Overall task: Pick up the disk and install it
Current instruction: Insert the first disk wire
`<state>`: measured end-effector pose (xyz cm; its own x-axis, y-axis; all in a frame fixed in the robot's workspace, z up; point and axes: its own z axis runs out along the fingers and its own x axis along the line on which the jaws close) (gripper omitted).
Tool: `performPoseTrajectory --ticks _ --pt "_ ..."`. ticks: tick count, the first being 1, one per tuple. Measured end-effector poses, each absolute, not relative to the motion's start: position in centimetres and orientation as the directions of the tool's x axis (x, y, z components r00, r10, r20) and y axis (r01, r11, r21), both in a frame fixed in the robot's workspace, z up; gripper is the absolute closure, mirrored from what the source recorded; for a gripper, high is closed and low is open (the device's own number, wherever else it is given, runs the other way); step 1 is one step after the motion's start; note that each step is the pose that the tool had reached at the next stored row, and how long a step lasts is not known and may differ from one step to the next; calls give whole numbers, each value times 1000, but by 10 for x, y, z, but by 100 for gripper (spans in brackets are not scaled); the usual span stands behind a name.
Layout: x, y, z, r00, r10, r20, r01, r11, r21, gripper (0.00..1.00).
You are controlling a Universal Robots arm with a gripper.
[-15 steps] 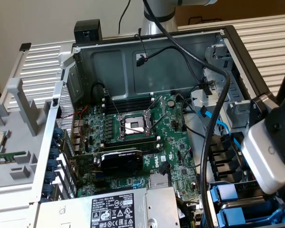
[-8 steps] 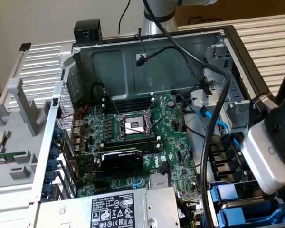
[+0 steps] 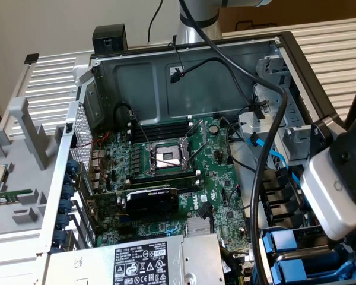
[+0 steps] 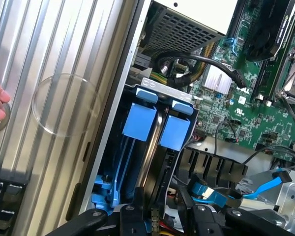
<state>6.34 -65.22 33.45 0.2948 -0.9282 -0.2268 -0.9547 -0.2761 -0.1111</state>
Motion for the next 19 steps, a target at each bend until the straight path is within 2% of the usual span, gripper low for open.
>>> performPoseTrajectory --ticks 19 --pt "67 -653 336 306 -924 -231 -951 -287 -112 60"
